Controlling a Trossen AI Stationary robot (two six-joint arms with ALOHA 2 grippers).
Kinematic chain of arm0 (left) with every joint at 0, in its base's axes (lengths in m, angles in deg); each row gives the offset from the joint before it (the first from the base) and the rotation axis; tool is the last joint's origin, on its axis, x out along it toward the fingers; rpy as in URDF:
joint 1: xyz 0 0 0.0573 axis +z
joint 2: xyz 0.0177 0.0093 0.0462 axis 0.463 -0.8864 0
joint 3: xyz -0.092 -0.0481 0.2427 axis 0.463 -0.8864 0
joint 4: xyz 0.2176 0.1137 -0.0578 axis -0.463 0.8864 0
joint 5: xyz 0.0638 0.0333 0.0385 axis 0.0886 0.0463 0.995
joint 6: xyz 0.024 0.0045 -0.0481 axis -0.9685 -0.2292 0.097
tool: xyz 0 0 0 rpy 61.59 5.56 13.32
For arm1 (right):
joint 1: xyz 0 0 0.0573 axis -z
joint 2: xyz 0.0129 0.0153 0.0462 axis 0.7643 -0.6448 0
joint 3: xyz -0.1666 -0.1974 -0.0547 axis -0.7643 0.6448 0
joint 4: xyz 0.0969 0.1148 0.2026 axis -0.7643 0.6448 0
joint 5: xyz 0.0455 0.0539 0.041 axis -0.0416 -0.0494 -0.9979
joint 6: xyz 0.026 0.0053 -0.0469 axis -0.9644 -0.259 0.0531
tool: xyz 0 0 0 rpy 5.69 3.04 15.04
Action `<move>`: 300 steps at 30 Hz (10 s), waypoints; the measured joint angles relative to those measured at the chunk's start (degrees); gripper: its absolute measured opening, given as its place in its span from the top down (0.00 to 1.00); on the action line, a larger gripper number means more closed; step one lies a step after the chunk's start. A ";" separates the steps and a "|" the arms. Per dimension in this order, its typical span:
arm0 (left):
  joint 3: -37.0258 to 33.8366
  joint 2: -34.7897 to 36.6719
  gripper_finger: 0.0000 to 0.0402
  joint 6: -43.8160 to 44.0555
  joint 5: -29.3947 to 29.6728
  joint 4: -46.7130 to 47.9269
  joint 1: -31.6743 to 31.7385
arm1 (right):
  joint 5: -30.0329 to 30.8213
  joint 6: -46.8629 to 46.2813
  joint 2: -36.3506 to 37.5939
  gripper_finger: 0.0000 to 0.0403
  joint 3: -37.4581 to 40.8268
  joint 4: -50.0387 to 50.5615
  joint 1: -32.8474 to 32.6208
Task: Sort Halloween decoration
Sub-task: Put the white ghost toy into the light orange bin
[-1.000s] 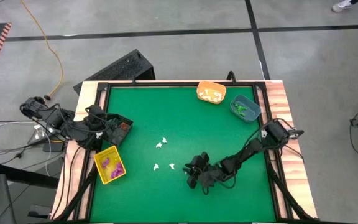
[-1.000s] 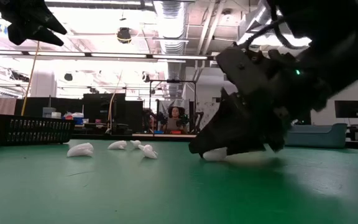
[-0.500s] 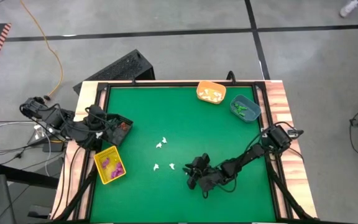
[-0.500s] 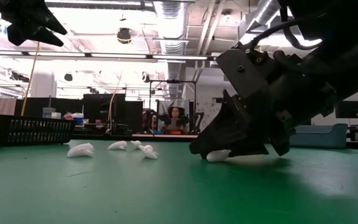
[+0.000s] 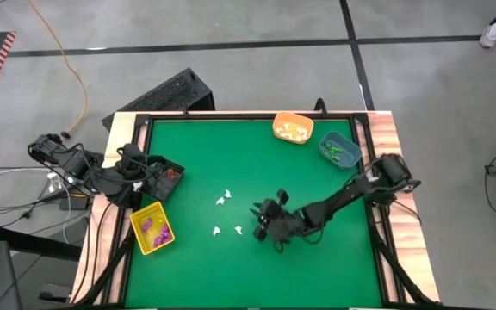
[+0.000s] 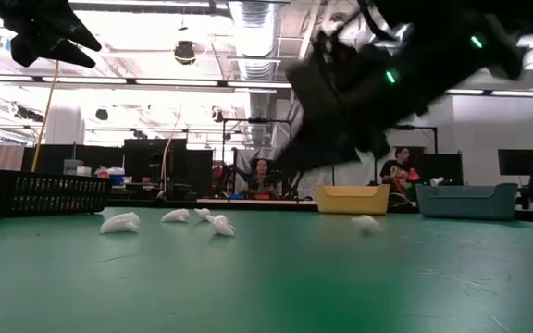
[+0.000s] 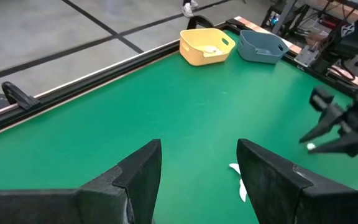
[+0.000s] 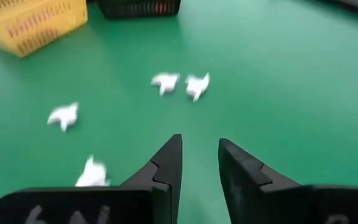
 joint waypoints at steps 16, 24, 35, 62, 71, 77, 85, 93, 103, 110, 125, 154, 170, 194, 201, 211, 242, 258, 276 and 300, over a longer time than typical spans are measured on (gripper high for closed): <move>0.00 0.00 0.50 1.34 -1.68 0.10 -0.02 | 7.29 -17.33 10.25 0.73 -0.12 26.01 -4.52; 0.00 -0.02 0.50 0.30 0.72 0.45 -0.02 | 14.74 -41.18 5.04 0.73 -0.06 35.54 -13.54; 0.00 -0.02 0.50 0.65 0.67 0.49 -0.01 | 13.34 -53.40 -2.79 0.70 -0.13 31.23 -11.87; 0.02 -0.01 0.50 1.19 0.66 2.47 0.00 | 14.77 -49.48 8.64 0.52 -1.24 50.45 -12.19; 0.02 0.00 0.50 1.75 0.66 3.07 -0.02 | 14.97 -54.20 -0.45 0.48 -1.24 42.29 -11.45; 0.02 -0.01 0.50 1.80 0.64 3.07 -0.02 | 15.71 -54.04 -6.31 0.48 -1.24 35.37 -10.72; 0.02 -0.01 0.50 2.63 0.30 3.12 -0.01 | 15.02 -56.67 -12.14 0.49 -1.35 31.92 -10.34; 0.02 -0.02 0.50 3.48 0.29 3.12 -0.02 | 13.57 -56.97 -12.08 0.64 -1.24 33.17 -10.44; 0.02 0.00 0.50 3.87 0.31 3.14 -0.01 | 13.80 -60.07 -12.08 0.79 -1.24 32.83 -10.46; 0.02 0.00 0.50 3.87 0.34 3.14 -0.01 | 13.23 -60.70 -12.32 0.80 -4.54 33.59 -10.17; 0.02 -0.02 0.50 3.75 0.67 4.07 0.01 | 10.62 -43.05 -10.67 0.80 -15.69 39.58 -3.15; 0.02 0.00 0.50 3.96 0.59 4.39 0.00 | -3.20 -3.63 7.48 0.80 -16.65 39.76 19.03; 0.02 -0.02 0.50 4.99 0.38 4.45 0.00 | -31.04 14.77 19.18 0.80 -16.65 43.88 48.66; 0.02 0.00 0.50 6.47 0.31 4.67 -0.02 | -50.84 13.15 18.41 0.80 -6.53 36.97 71.39; 0.02 0.00 0.50 6.47 0.34 4.67 -0.02 | -47.73 13.30 18.44 0.72 -5.31 34.71 71.15; 0.02 -0.02 0.50 6.45 0.34 4.67 -0.02 | -58.38 14.50 18.43 0.50 -5.28 27.29 67.04; 0.02 -0.02 0.50 6.19 0.42 5.29 -0.01 | -12.70 11.33 -6.29 0.53 -7.63 -11.36 15.80; 0.02 -0.02 0.50 6.48 -1.04 6.93 -0.02 | -12.21 9.61 -17.19 0.53 -19.60 -1.05 15.44; 0.00 -0.02 0.50 6.95 -0.63 7.51 0.01 | -13.89 1.81 -16.86 0.60 -19.82 10.06 17.56; 0.02 -0.02 0.50 7.48 -0.58 8.04 0.00 | -14.82 1.41 -16.63 0.92 -19.60 9.03 16.21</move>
